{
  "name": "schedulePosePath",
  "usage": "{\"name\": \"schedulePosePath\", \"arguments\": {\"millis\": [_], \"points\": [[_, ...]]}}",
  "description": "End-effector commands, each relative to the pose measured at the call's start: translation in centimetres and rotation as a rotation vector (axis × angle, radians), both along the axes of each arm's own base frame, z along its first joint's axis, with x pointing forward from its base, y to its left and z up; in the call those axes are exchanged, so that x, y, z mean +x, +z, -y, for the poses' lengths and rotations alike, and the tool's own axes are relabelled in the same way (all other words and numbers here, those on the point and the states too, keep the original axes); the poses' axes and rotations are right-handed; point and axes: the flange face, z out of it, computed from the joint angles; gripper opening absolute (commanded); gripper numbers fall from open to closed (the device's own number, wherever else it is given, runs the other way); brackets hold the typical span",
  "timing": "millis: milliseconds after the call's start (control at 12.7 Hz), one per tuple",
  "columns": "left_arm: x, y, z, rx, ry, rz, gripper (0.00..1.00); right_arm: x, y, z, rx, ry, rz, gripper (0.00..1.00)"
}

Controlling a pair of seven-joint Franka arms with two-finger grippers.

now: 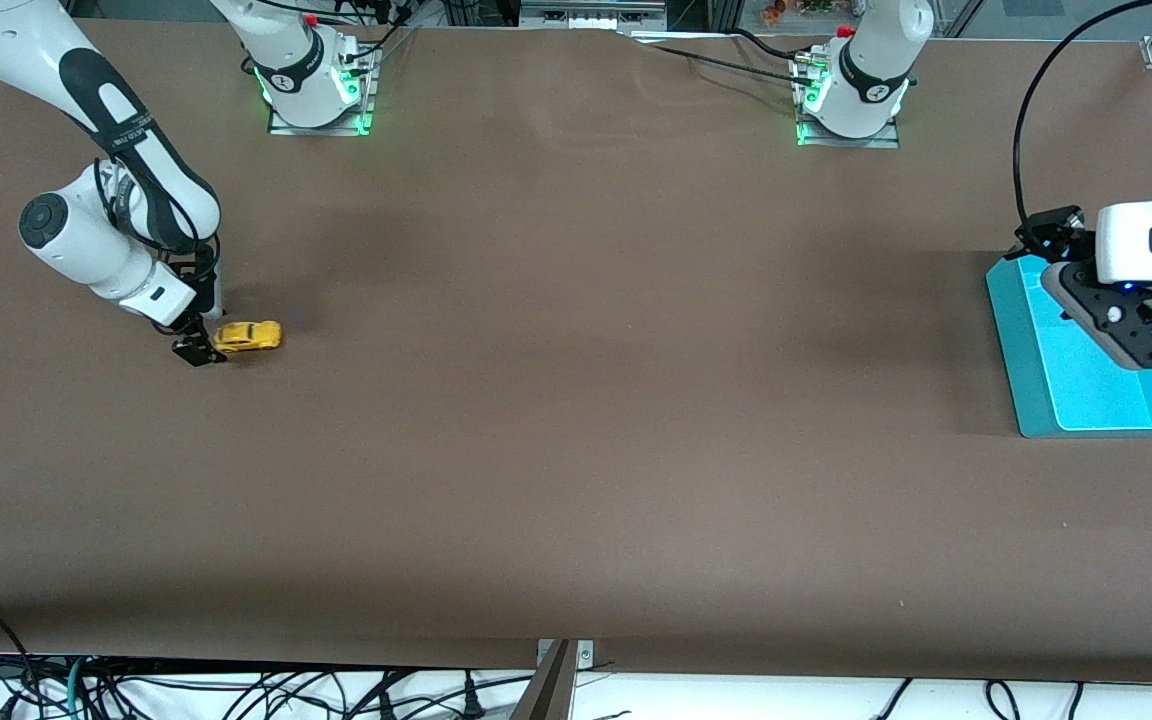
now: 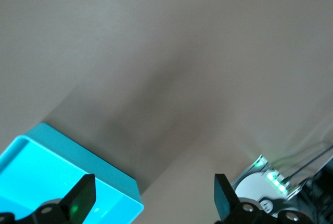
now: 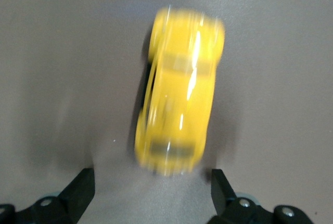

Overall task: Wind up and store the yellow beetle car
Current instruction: 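Release the car with the right gripper, letting it roll toward the left gripper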

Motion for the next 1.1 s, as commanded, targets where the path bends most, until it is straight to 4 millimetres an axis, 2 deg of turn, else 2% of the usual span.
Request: {"name": "schedulePosePath", "arguments": {"millis": [0, 236, 315, 472, 630, 787, 866, 1024], "points": [[0.8, -0.8, -0.4, 0.001, -0.094, 0.015, 1.00, 0.3, 0.0, -0.6, 0.011, 0.038, -0.008, 0.99], [1.4, -1.3, -0.2, 0.002, -0.100, 0.039, 1.00, 1.1, 0.8, -1.7, 0.012, 0.107, 0.009, 0.99], [1.7, -2.0, -0.3, 0.002, -0.099, 0.044, 1.00, 1.3, 0.9, -1.8, 0.015, 0.117, 0.004, 0.99], [2.6, -4.9, -0.5, -0.002, -0.095, 0.023, 1.00, 2.1, 1.9, -2.4, 0.015, 0.138, 0.014, 0.99], [3.5, -8.1, -1.0, -0.006, -0.089, -0.012, 1.00, 3.5, 3.9, -3.3, 0.022, 0.158, 0.006, 0.99], [4.0, -10.5, -0.9, -0.010, -0.091, -0.046, 1.00, 4.5, 6.3, -3.5, 0.020, 0.151, -0.001, 1.00], [4.1, -11.2, -0.9, -0.008, -0.092, -0.057, 1.00, 4.8, 7.3, -3.8, 0.022, 0.121, -0.004, 1.00], [4.5, -13.8, -1.5, 0.005, -0.098, -0.070, 1.00, 5.0, 10.6, -3.9, 0.005, 0.019, 0.017, 1.00]]}}
